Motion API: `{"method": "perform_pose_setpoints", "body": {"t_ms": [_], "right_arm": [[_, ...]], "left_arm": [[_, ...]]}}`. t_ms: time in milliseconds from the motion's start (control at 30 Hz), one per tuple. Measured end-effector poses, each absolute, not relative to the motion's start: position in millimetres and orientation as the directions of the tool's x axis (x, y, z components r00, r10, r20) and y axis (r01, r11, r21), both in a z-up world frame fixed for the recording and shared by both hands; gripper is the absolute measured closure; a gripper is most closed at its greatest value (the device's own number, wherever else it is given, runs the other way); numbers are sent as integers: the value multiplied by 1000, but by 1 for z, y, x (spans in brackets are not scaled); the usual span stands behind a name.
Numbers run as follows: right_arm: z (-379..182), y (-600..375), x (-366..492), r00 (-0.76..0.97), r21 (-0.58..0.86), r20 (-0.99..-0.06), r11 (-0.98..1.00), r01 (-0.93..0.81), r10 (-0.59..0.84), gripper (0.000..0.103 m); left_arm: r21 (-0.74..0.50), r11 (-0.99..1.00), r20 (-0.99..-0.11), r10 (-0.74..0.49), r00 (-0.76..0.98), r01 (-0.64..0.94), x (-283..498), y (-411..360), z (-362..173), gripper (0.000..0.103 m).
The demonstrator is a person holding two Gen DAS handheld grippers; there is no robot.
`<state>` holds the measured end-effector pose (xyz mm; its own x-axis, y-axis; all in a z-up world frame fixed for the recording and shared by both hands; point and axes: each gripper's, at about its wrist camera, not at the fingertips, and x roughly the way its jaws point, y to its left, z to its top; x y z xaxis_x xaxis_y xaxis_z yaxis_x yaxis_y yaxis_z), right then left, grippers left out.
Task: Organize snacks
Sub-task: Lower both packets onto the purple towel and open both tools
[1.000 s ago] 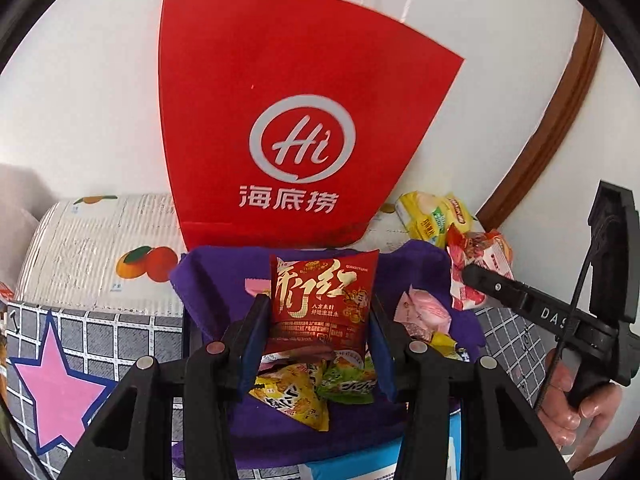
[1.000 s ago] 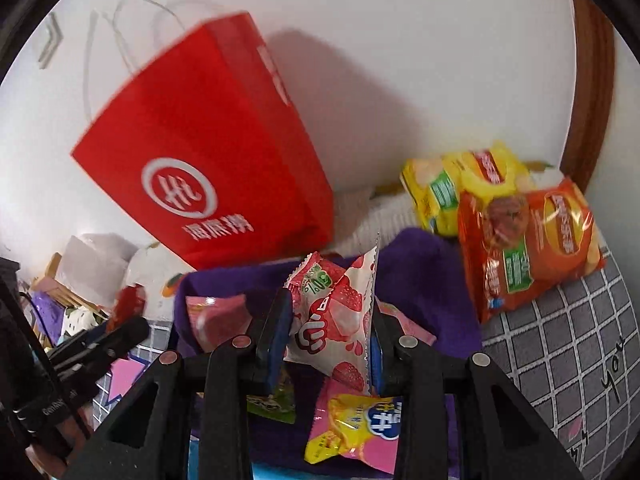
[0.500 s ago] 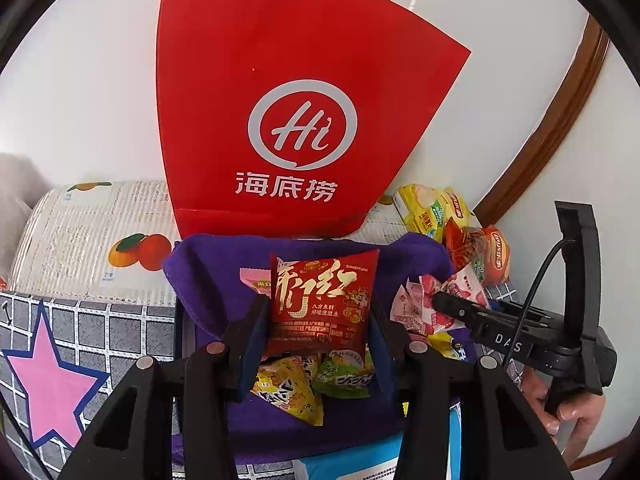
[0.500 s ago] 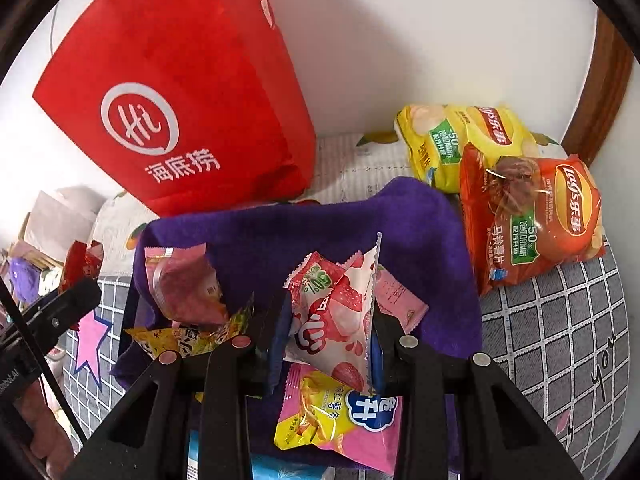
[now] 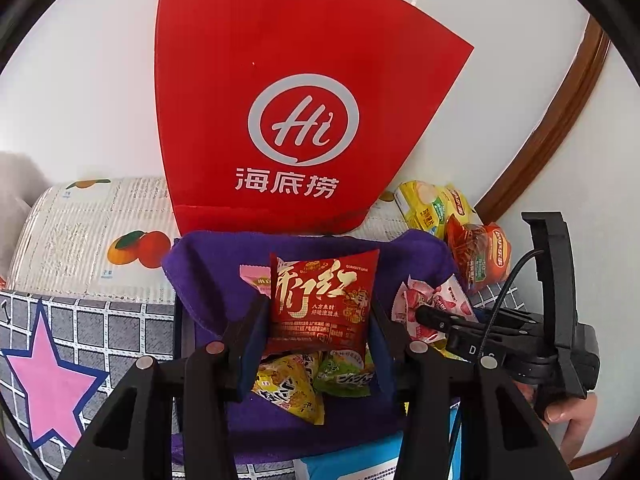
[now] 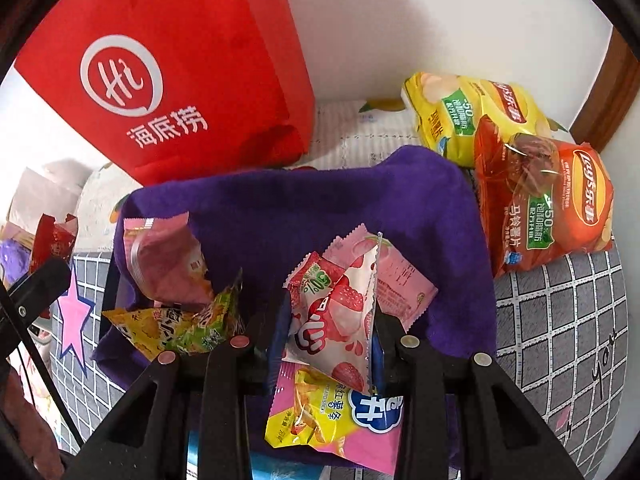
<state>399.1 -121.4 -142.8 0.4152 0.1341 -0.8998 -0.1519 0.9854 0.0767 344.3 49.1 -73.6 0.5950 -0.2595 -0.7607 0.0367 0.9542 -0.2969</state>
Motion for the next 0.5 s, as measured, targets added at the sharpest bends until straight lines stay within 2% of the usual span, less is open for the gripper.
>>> {"method": "perform_pose_setpoints", "body": {"t_ms": [100, 200, 500], "right_arm": [[-143, -121, 400, 416, 89, -897, 984, -157, 147, 64], [-140, -125, 400, 419, 112, -893, 983, -146, 164, 55], [-120, -140, 395, 472, 175, -857, 978, -110, 207, 54]], "left_arm": [[-294, 955, -764, -261, 591, 42, 344, 47, -75, 59], [-294, 955, -766, -266, 585, 49, 345, 45, -76, 58], [-283, 957, -784, -265, 562, 56, 348, 39, -83, 58]]}}
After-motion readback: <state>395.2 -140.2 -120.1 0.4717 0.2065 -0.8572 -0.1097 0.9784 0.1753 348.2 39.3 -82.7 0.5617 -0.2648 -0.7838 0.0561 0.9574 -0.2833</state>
